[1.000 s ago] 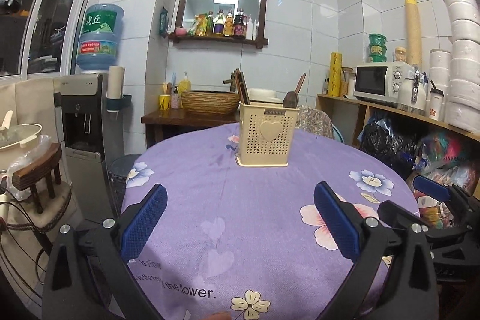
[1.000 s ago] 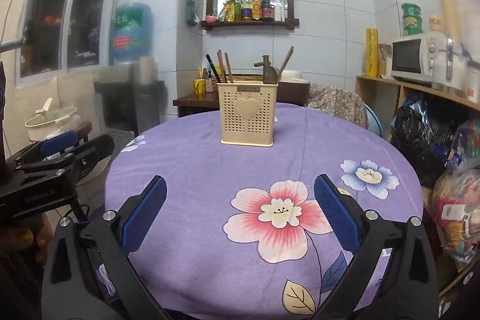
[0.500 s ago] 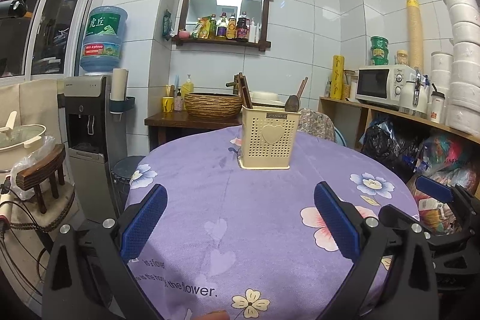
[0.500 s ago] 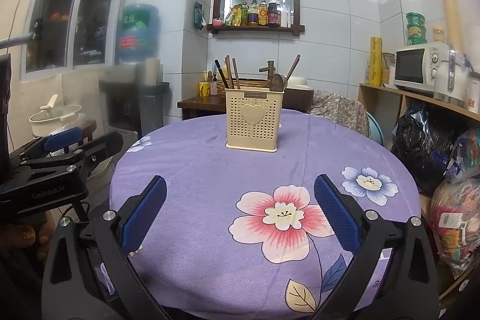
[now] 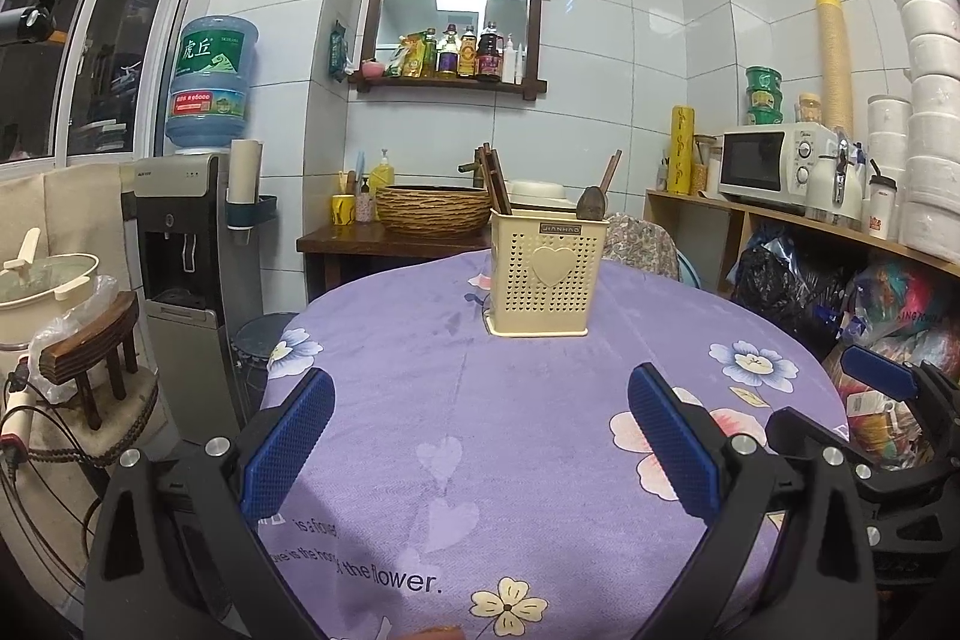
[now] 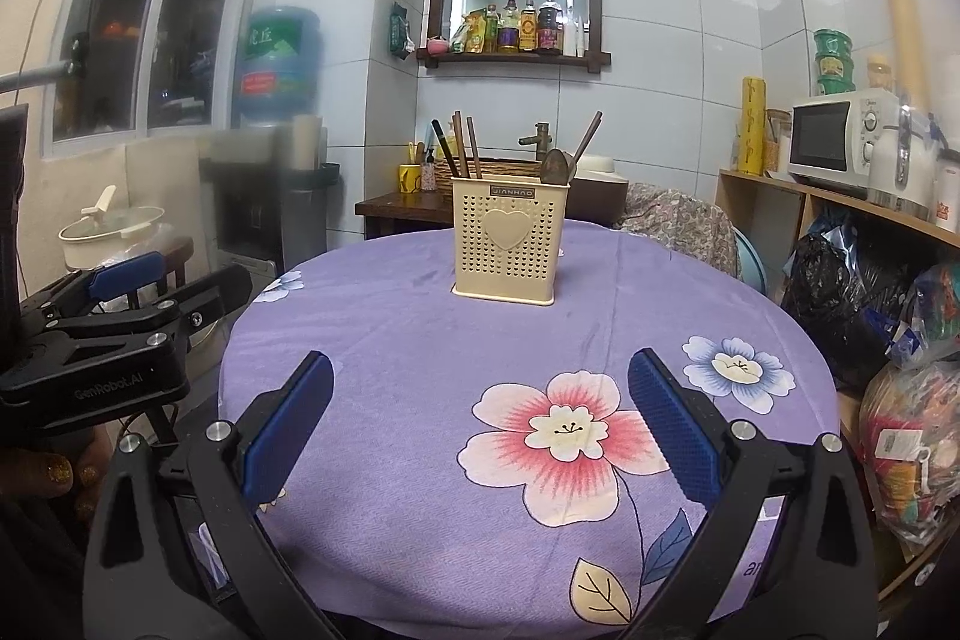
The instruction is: Organize utensils
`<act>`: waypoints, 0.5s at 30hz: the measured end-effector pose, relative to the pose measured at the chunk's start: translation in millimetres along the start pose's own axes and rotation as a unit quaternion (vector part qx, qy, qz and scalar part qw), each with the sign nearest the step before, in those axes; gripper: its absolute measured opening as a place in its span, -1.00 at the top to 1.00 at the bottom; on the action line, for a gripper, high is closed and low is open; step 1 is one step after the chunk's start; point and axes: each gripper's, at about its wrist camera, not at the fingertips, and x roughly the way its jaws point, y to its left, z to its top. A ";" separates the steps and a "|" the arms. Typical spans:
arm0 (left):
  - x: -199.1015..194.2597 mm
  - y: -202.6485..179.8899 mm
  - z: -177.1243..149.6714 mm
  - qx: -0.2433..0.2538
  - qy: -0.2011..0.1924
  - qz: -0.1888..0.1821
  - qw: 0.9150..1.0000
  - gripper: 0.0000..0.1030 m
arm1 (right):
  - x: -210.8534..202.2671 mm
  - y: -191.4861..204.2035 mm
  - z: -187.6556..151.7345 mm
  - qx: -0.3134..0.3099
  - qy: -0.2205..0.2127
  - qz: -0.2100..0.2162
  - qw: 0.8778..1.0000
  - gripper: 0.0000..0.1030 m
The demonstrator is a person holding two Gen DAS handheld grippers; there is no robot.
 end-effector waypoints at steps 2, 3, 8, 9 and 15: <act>0.0 -0.1 -0.1 0.001 0.000 0.000 1.000 -0.90 | 0.0 -0.2 -0.1 0.000 0.000 0.001 1.000 -0.89; 0.1 -0.5 -0.2 0.001 0.000 -0.001 1.000 -0.90 | 0.0 -0.1 -0.1 0.000 0.000 0.000 1.000 -0.89; 0.4 -0.2 -0.7 0.000 0.001 0.000 1.000 -0.90 | 0.1 0.0 -0.2 0.000 0.000 0.000 1.000 -0.89; 0.3 -0.1 -0.7 0.001 0.001 0.000 1.000 -0.90 | 0.1 0.0 -0.3 0.000 0.000 0.000 1.000 -0.89; 0.0 -0.5 -1.4 0.004 -0.001 0.001 1.000 -0.90 | 0.1 0.0 -0.3 -0.001 0.000 0.000 1.000 -0.89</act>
